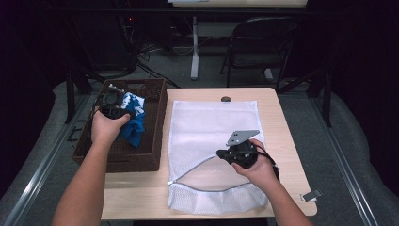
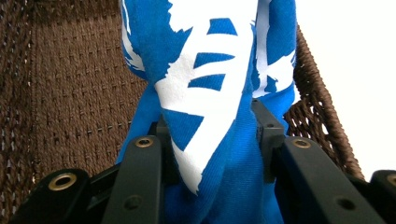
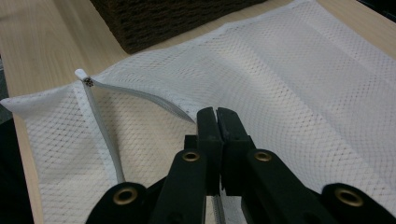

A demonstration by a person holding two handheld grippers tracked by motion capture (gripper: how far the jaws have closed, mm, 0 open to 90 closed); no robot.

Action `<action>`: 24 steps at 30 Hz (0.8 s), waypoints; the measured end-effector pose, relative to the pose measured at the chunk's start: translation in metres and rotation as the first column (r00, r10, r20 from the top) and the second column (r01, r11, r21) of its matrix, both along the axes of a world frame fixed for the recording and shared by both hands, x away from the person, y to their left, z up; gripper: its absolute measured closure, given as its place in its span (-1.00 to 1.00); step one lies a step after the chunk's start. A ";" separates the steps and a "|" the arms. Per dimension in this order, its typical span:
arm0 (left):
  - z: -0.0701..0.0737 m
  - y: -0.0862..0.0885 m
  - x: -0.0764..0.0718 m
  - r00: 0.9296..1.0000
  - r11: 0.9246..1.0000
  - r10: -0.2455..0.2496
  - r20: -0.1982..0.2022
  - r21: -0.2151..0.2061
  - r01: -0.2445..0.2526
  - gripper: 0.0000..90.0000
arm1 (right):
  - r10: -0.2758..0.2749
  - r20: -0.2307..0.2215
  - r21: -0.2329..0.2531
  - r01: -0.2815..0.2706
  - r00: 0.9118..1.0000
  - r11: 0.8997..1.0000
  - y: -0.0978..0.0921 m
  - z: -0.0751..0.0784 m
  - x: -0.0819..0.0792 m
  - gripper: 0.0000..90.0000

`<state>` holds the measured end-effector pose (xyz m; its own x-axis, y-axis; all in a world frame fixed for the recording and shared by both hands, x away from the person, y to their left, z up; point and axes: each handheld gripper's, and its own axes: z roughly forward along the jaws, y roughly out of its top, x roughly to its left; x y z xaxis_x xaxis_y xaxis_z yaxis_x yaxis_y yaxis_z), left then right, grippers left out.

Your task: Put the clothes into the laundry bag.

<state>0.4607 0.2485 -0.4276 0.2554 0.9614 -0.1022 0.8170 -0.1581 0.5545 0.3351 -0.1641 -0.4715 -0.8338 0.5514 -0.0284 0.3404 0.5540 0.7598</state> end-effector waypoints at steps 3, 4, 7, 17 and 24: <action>0.003 0.001 -0.004 1.000 1.000 -0.010 0.010 -0.001 0.010 0.43 | 0.000 0.001 -0.001 0.000 1.000 1.000 0.000 0.000 0.000 0.97; 0.004 0.001 -0.004 1.000 1.000 -0.012 0.009 -0.001 0.012 0.43 | 0.000 0.001 -0.001 0.000 1.000 1.000 0.000 0.000 0.000 0.97; 0.007 0.002 -0.008 1.000 1.000 -0.022 0.016 -0.002 0.022 0.43 | 0.001 0.002 -0.002 -0.001 1.000 1.000 0.000 0.000 0.000 0.97; 0.017 0.001 -0.022 0.997 0.998 -0.060 0.047 -0.014 0.061 0.43 | 0.000 0.001 -0.003 0.000 1.000 1.000 0.001 0.000 -0.001 0.97; 0.026 -0.001 -0.035 0.992 0.994 -0.096 0.085 -0.040 0.099 0.43 | -0.001 0.002 -0.002 0.001 1.000 1.000 0.001 0.000 -0.001 0.97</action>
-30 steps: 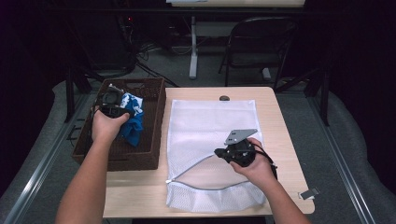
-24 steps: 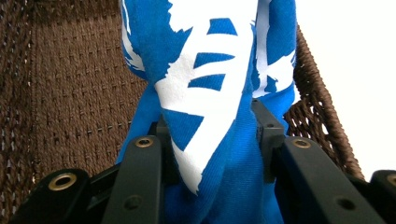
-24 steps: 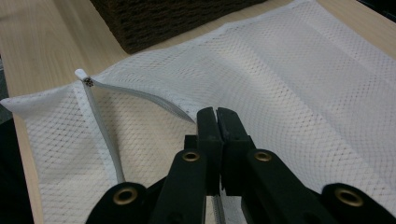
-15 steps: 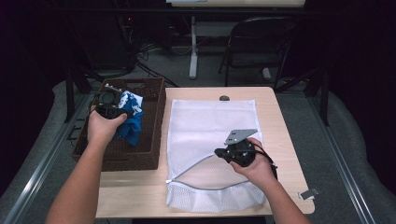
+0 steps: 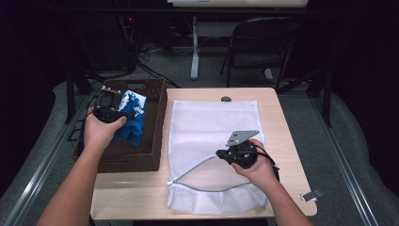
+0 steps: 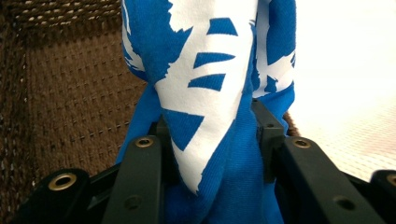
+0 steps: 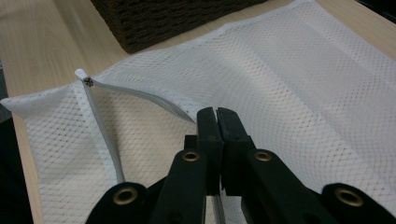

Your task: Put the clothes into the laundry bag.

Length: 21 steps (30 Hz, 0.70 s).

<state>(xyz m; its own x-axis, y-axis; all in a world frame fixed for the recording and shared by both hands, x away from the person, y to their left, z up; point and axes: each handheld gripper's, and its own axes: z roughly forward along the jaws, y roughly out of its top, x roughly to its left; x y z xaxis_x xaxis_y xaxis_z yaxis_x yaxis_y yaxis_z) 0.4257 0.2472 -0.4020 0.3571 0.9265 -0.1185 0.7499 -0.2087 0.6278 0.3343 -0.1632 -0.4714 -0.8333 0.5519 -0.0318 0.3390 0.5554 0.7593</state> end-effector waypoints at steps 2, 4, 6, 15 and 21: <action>0.002 -0.001 -0.004 1.000 1.000 -0.008 0.010 -0.002 0.008 0.43 | 0.000 0.000 0.000 0.000 1.000 1.000 0.000 0.000 0.000 0.97; 0.005 -0.001 -0.008 1.000 1.000 -0.016 0.019 -0.010 0.017 0.43 | 0.001 0.002 0.000 -0.001 1.000 1.000 0.000 0.000 0.000 0.97; 0.008 -0.001 -0.012 0.999 0.999 -0.033 0.032 -0.016 0.033 0.43 | 0.002 0.005 -0.001 -0.002 1.000 1.000 0.000 0.000 0.000 0.97; 0.018 -0.004 -0.034 0.993 0.995 -0.084 0.088 -0.048 0.089 0.43 | 0.000 0.007 -0.001 0.000 1.000 1.000 0.000 0.000 0.000 0.97; 0.025 -0.006 -0.046 0.986 0.992 -0.108 0.127 -0.058 0.116 0.43 | -0.001 0.008 0.000 0.001 1.000 1.000 0.000 0.001 0.000 0.97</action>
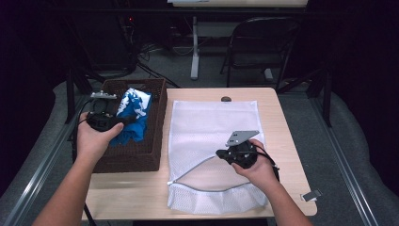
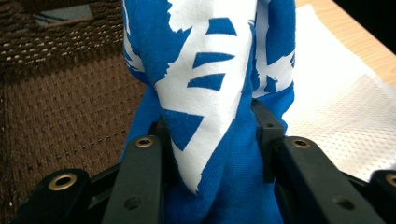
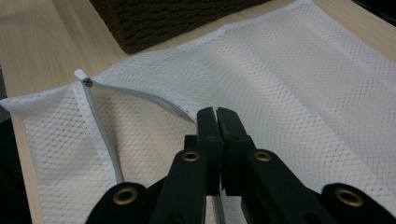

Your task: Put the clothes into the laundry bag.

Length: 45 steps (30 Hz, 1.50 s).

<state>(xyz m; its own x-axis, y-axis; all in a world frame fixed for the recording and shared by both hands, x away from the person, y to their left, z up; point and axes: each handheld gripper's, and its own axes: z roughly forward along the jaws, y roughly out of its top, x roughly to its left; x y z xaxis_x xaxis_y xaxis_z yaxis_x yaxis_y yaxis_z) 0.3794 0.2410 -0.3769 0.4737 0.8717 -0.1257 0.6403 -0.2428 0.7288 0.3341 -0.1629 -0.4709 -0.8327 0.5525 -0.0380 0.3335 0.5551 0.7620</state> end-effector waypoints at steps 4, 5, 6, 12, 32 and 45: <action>0.004 -0.001 -0.009 1.000 1.000 -0.013 0.020 -0.019 0.014 0.43 | 0.001 0.002 0.000 -0.001 1.000 1.000 0.000 0.000 0.000 0.97; 0.005 -0.001 -0.011 1.000 1.000 -0.017 0.024 -0.021 0.018 0.43 | 0.001 0.002 0.000 -0.001 1.000 1.000 0.000 0.000 0.000 0.97; 0.005 -0.001 -0.013 0.999 0.999 -0.021 0.031 -0.026 0.022 0.43 | 0.001 0.002 0.000 -0.001 1.000 1.000 0.000 0.000 0.000 0.97; 0.009 -0.004 -0.025 0.998 0.998 -0.053 0.046 -0.033 0.054 0.43 | 0.001 0.001 -0.001 -0.001 1.000 1.000 0.000 0.000 0.000 0.97; 0.026 -0.031 -0.042 0.985 0.988 -0.149 0.090 -0.033 0.153 0.43 | 0.000 -0.001 0.001 0.000 1.000 1.000 0.000 0.000 -0.001 0.97; 0.031 -0.061 -0.043 0.969 0.974 -0.219 0.115 -0.030 0.224 0.43 | 0.002 -0.001 0.004 -0.002 1.000 1.000 0.000 0.001 0.000 0.97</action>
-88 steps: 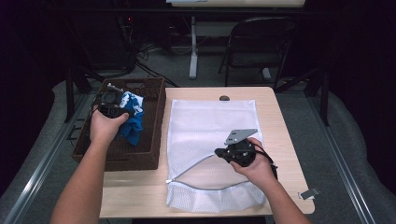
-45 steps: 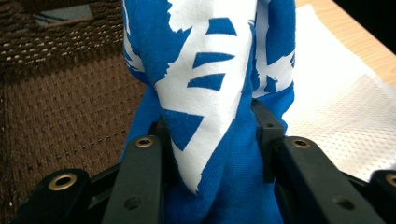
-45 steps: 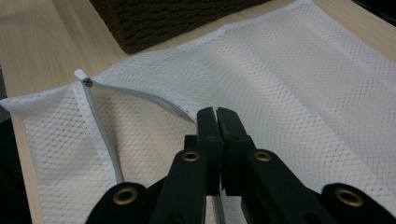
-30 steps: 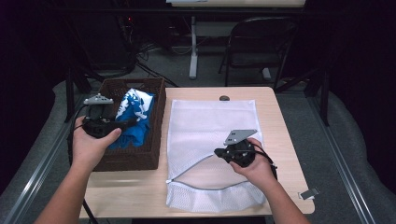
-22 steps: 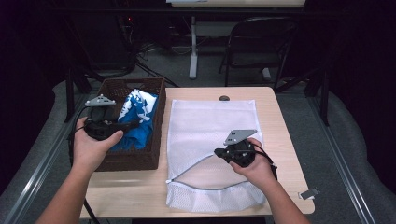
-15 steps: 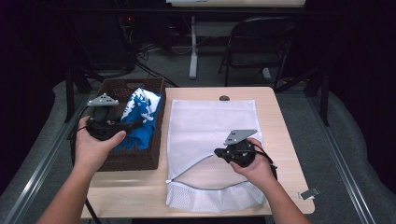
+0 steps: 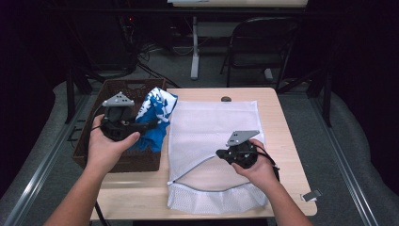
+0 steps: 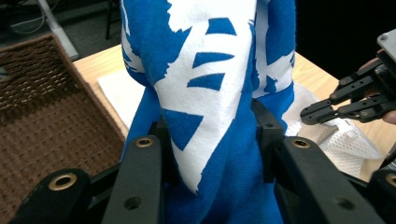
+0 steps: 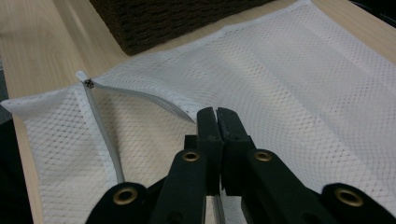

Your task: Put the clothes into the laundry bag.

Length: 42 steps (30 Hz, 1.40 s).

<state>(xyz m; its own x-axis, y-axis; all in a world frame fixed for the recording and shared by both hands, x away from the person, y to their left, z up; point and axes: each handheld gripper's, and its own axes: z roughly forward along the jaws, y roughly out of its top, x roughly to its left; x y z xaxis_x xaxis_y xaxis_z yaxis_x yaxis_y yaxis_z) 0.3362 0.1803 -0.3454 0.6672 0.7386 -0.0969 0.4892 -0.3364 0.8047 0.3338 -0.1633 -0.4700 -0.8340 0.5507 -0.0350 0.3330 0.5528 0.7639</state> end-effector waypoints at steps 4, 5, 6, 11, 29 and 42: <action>-0.001 -0.005 0.001 1.000 1.000 -0.013 0.003 -0.009 0.013 0.43 | 0.000 0.001 0.001 0.000 1.000 1.000 0.000 0.000 0.000 0.97; -0.001 -0.007 0.001 1.000 1.000 -0.019 -0.001 -0.008 0.019 0.43 | 0.001 0.001 0.001 -0.001 1.000 1.000 0.000 0.000 0.000 0.97; -0.001 -0.008 0.001 1.000 1.000 -0.019 0.000 -0.009 0.019 0.43 | 0.000 0.000 0.000 0.000 1.000 1.000 0.000 0.000 0.000 0.97; -0.005 -0.013 -0.001 0.999 0.999 -0.035 0.000 -0.007 0.035 0.43 | 0.000 0.000 -0.001 0.000 1.000 1.000 0.000 0.000 0.000 0.97; -0.019 -0.016 -0.023 0.997 0.996 -0.081 0.005 -0.034 0.081 0.43 | -0.001 0.002 -0.002 0.001 1.000 1.000 0.001 0.000 0.000 0.97; -0.027 -0.020 -0.051 0.991 0.989 -0.131 0.015 -0.061 0.132 0.43 | -0.001 0.002 0.000 0.001 1.000 1.000 0.000 0.000 0.001 0.97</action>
